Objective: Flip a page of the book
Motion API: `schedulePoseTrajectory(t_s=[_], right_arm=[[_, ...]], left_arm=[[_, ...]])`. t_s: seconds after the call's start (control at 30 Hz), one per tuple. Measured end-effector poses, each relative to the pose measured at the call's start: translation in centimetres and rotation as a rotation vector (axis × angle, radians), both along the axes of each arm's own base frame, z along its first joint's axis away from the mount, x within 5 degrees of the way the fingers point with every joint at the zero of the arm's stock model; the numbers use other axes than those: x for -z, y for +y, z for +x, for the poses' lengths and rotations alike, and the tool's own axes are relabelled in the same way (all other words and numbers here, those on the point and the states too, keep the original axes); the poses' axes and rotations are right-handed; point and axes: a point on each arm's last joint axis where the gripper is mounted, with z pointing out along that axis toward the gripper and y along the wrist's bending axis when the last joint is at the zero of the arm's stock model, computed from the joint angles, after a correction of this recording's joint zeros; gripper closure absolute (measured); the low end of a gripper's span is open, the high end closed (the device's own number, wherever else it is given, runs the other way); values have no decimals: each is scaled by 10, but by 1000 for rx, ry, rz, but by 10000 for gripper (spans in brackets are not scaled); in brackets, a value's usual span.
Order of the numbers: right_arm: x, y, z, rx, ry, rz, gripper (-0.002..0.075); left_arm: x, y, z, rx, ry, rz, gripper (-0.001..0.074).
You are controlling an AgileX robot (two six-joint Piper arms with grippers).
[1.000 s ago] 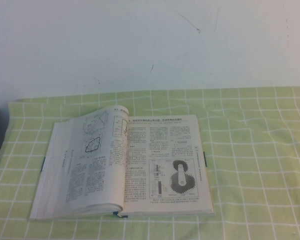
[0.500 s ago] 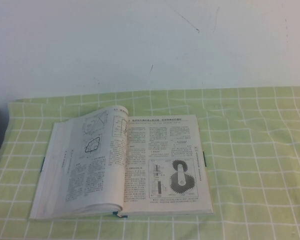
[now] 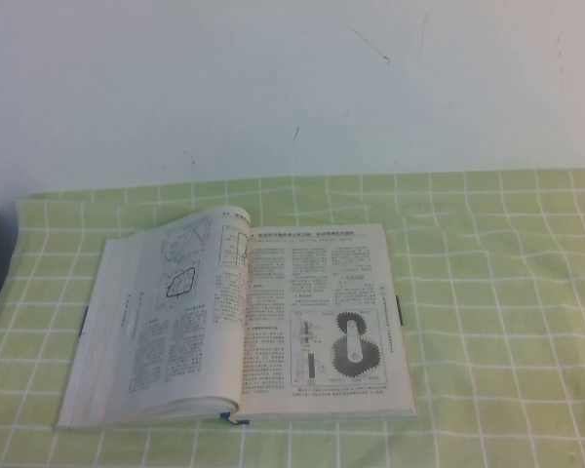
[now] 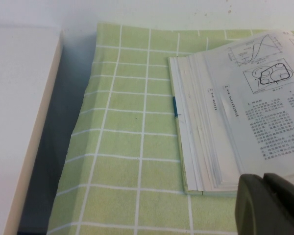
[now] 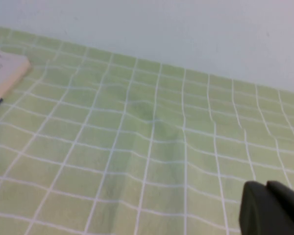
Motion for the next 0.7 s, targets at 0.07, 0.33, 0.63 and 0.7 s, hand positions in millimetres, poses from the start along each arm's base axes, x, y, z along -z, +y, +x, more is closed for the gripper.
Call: schedulePoseTrajectory(t_s=[0.07, 0.33, 0.63, 0.7], right_arm=[[15, -1, 1, 36, 37, 9, 729], [27, -4, 0, 111, 91, 54, 729], [27, -4, 0, 113, 91, 56, 729], [27, -4, 0, 114, 91, 56, 729]], left_arm=[[0, 0, 0, 0, 0, 0, 738], [0, 0, 0, 0, 0, 0, 738], [0, 0, 0, 2, 0, 5, 738], [0, 0, 0, 2, 0, 5, 738]])
